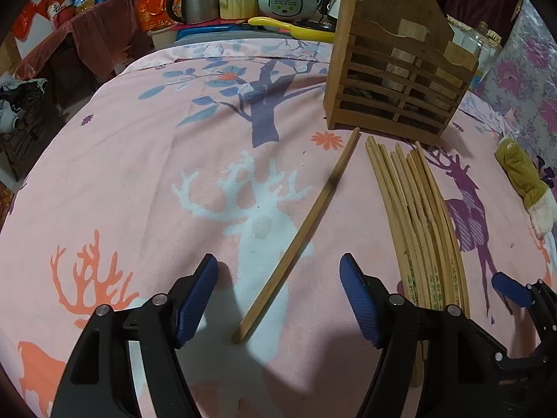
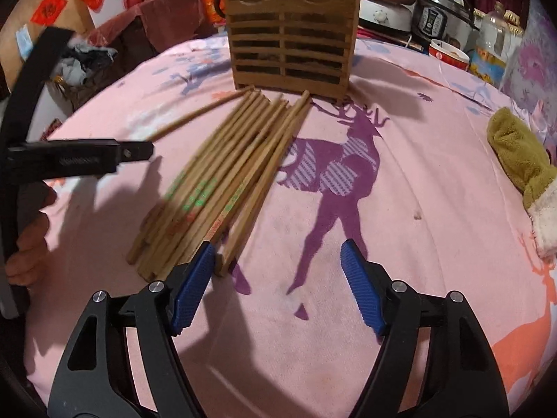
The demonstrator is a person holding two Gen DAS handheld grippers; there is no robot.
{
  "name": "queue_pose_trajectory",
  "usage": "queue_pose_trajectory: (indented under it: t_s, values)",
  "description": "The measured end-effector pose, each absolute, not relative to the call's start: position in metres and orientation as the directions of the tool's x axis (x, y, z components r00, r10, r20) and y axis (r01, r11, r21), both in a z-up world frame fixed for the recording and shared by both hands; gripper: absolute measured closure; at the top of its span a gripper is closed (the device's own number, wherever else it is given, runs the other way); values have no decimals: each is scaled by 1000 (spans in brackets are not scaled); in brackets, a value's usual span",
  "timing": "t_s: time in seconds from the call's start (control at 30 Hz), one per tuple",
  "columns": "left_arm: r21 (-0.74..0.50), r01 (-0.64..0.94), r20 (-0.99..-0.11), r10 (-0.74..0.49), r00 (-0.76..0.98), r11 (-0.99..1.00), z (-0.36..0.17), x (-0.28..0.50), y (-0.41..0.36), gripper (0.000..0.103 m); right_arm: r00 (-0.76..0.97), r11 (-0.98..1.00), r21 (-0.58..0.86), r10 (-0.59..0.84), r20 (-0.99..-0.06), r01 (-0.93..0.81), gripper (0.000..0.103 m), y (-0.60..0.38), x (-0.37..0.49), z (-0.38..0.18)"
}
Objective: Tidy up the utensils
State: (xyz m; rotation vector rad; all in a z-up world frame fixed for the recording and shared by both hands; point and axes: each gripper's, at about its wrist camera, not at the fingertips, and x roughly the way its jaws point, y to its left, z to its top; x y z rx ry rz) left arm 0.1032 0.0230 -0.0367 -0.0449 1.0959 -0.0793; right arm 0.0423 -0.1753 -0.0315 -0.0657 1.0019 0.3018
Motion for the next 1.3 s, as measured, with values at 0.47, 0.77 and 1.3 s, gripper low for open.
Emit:
queue_pose_trajectory:
  t_s: [0.47, 0.77, 1.3]
  values:
    - [-59, 81, -883, -90, 461, 995, -33, 86, 25, 31, 516, 970, 220, 241, -822, -103, 75, -236, 51, -23]
    - [-160, 80, -877, -179, 447, 984, -29, 83, 54, 42, 518, 955, 272, 292, -804, -116, 75, -240, 48, -19]
    - [-43, 190, -874, -129, 469, 981, -33, 65, 39, 93, 518, 959, 261, 280, -808, -112, 71, -240, 47, -21]
